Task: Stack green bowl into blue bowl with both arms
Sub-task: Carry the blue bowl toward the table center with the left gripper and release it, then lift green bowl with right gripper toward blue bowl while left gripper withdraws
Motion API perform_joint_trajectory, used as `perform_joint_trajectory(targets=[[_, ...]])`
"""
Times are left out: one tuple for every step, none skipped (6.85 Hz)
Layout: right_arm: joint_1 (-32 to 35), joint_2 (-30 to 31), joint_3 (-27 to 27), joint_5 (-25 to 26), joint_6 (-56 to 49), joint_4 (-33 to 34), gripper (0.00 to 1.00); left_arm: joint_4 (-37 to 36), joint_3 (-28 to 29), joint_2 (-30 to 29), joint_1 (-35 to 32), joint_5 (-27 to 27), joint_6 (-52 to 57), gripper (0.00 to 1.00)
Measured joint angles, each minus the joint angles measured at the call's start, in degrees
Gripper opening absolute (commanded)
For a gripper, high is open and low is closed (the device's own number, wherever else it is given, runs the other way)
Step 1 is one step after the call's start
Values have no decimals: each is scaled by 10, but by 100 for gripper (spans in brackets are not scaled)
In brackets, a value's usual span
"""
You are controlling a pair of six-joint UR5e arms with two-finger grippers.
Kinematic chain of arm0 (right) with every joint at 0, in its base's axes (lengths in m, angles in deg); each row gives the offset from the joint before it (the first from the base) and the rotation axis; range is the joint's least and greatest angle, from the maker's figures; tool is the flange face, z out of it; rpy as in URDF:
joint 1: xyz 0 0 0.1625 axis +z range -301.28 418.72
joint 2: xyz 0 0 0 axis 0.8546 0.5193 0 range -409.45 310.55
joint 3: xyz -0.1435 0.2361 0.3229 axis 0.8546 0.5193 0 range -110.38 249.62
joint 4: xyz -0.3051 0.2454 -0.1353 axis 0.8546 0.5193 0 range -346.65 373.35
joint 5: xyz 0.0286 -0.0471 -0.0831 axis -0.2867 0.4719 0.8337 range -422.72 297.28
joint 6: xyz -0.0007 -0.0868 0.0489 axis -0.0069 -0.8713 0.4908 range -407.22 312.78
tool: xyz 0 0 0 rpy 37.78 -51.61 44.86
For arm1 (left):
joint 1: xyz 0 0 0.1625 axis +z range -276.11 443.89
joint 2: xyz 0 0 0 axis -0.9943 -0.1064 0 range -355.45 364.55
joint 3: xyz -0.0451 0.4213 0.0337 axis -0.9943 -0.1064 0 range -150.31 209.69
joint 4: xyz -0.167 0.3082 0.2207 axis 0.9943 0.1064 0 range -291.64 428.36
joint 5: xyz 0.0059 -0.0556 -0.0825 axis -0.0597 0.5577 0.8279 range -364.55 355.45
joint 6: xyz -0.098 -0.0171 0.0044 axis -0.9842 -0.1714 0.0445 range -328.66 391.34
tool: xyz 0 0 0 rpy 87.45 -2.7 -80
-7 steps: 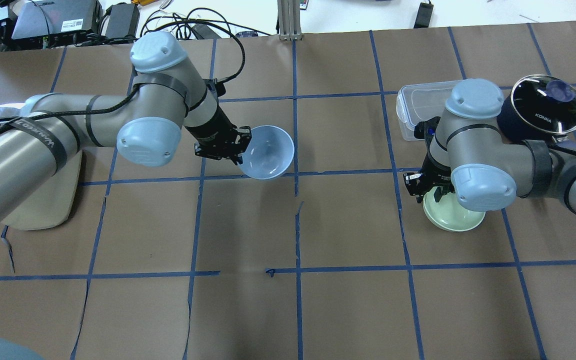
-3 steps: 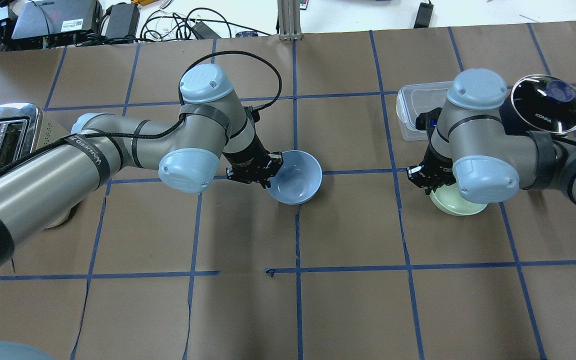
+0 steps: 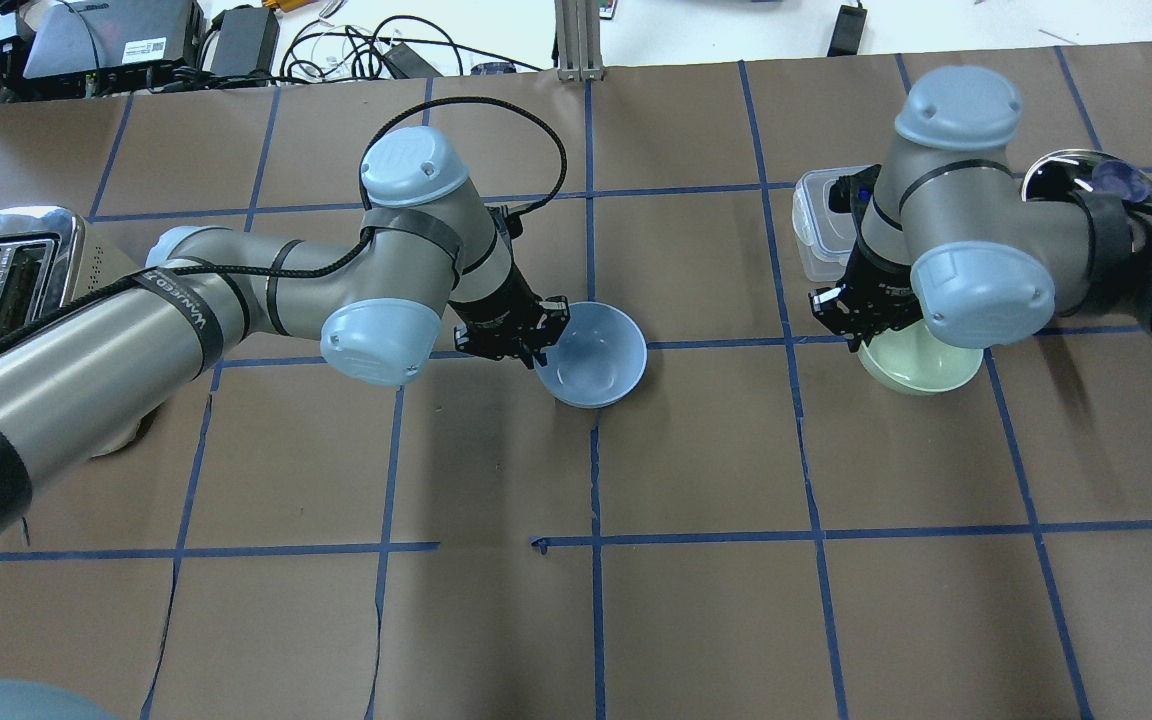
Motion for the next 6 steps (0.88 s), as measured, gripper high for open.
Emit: perform_joint_trajectory(targets=[[19, -2, 23, -1, 25, -18, 0, 35, 35, 13, 11, -3, 13, 100], [35, -3, 33, -2, 46, -25, 0, 103, 83, 28, 31, -9, 56, 100], [55, -6, 43, -3, 83, -25, 0, 194, 141, 48, 60, -33, 132, 100], [87, -22, 64, -3, 133, -24, 0, 276, 185, 71, 88, -61, 200, 100], [128, -51, 103, -1, 189, -26, 0, 331, 207, 96, 107, -91, 235, 100], [172, -93, 156, 4, 248, -36, 0, 356, 211, 123, 116, -124, 248, 100]])
